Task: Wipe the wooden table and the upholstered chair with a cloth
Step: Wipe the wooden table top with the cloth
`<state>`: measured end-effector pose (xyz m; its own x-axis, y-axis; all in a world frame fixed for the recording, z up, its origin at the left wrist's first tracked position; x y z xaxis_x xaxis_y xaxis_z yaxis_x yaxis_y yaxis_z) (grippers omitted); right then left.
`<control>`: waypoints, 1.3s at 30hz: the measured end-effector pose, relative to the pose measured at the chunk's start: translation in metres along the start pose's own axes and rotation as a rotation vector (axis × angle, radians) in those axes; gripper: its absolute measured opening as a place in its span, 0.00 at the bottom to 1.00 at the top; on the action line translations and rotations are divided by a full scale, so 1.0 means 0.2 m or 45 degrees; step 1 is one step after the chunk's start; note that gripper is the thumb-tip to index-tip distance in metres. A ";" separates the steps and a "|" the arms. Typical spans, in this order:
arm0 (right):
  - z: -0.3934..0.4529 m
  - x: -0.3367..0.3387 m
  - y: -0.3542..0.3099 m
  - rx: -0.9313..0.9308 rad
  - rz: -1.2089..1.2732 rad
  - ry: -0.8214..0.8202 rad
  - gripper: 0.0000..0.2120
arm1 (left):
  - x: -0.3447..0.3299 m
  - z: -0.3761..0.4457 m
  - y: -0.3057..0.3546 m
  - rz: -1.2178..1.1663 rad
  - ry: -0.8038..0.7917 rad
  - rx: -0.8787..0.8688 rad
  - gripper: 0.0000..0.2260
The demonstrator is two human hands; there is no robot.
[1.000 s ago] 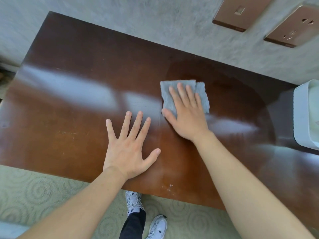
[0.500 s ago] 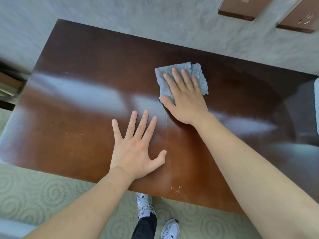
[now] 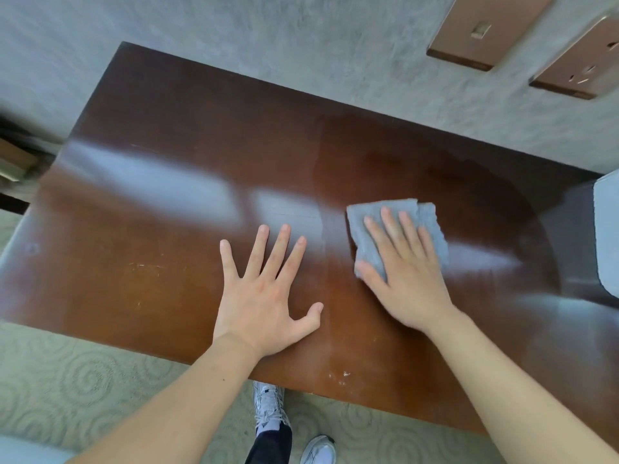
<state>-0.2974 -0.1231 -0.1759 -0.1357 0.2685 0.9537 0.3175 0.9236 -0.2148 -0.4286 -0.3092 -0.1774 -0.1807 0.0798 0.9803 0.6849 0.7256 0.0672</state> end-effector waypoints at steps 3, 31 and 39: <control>0.33 0.05 0.06 -0.052 -0.012 0.024 0.33 | -0.01 0.00 0.00 -0.017 0.005 -0.007 0.42; -0.69 -0.18 -0.25 0.270 -0.021 -0.088 0.30 | 0.00 -0.01 -0.01 -0.017 -0.014 0.025 0.36; -0.20 -0.04 0.07 -0.141 0.006 0.043 0.33 | 0.00 -0.01 -0.01 -0.025 -0.002 0.014 0.38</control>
<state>-0.2546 -0.1228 -0.1789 -0.1025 0.2616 0.9597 0.4198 0.8860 -0.1967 -0.4280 -0.3128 -0.1777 -0.1954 0.0663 0.9785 0.6736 0.7343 0.0847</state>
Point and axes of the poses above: each hand's wrist, its own z-axis towards the middle knuckle, its own x-axis out of the back of the hand, y = z × x, the point moved 4 cm from there along z, towards the middle knuckle, and after that the axes turned 15 degrees about x, right-handed, at the moved point
